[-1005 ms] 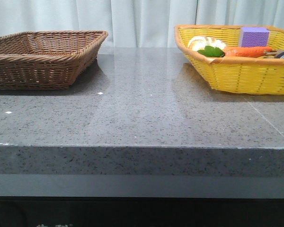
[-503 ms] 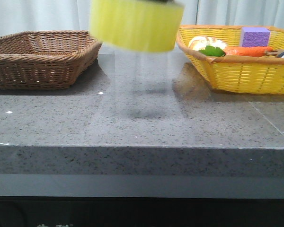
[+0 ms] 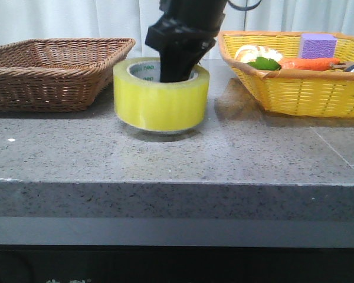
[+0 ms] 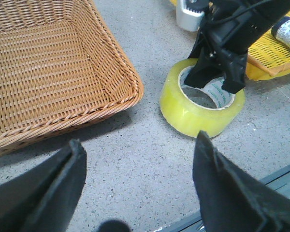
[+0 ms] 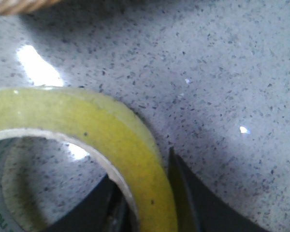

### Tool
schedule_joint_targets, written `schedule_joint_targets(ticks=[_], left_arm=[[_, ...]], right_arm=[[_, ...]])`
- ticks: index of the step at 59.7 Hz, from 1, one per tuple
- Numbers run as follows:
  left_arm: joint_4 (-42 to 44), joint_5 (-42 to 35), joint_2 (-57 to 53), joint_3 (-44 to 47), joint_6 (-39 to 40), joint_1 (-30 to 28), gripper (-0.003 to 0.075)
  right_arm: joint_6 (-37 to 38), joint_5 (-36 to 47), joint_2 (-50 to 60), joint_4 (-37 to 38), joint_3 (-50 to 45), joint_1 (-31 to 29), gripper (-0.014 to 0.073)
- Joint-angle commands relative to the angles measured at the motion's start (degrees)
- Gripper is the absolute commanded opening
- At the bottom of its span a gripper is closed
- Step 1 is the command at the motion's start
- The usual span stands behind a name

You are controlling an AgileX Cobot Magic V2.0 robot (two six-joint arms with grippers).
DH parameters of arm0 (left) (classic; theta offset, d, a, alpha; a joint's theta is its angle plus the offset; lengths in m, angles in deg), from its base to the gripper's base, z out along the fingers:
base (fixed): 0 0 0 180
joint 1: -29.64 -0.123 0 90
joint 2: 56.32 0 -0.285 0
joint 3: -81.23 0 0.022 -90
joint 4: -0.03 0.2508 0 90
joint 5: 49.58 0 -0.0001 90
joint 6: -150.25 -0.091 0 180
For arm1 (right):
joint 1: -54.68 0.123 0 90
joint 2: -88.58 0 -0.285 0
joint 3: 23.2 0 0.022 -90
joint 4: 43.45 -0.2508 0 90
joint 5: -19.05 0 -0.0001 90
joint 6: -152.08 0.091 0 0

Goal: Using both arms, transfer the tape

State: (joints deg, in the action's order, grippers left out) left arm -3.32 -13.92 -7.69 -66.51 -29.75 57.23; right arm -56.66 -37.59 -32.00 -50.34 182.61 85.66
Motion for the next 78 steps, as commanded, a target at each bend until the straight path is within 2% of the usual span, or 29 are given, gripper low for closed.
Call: schedule_joint_targets(ticks=[1, 7, 12, 18, 22, 30, 45, 59, 78], left_arm=[[-0.80, -3.82, 0.32, -1.96, 0.33, 0.48, 0.0472], [-0.80, -3.82, 0.32, -1.96, 0.33, 0.48, 0.0472], [-0.80, -3.82, 0.32, -1.96, 0.33, 0.48, 0.0472], [-0.80, -3.82, 0.32, -1.96, 0.33, 0.48, 0.0472], [-0.80, -3.82, 0.32, -1.96, 0.33, 0.48, 0.0472], [-0.80, -4.16, 0.32, -1.96, 0.33, 0.48, 0.0472], [-0.80, -4.30, 0.32, -1.96, 0.33, 0.48, 0.0472], [-0.80, -4.30, 0.32, -1.96, 0.33, 0.48, 0.0472], [-0.80, -4.70, 1.18, -1.96, 0.33, 0.48, 0.0472]], right_arm=[[0.20, 3.42, 2.93, 0.97, 1.82, -0.09, 0.0171], [0.20, 3.47, 2.53, 1.85, 1.82, -0.09, 0.0173], [0.20, 3.41, 2.45, 2.10, 1.82, -0.09, 0.0232], [0.26, 3.41, 2.45, 2.03, 1.82, -0.09, 0.0351], [0.26, 3.47, 2.67, 1.74, 1.95, -0.09, 0.0388], [2.16, 2.11, 4.45, 0.79, 3.63, -0.09, 0.0381], [15.80, 0.50, 14.44, -0.48, 3.70, -1.33, 0.0381], [18.28, 2.85, 27.81, -6.73, -6.65, -4.15, 0.0381], [18.28, 9.62, 47.39, -7.54, -25.73, -4.15, 0.0381]])
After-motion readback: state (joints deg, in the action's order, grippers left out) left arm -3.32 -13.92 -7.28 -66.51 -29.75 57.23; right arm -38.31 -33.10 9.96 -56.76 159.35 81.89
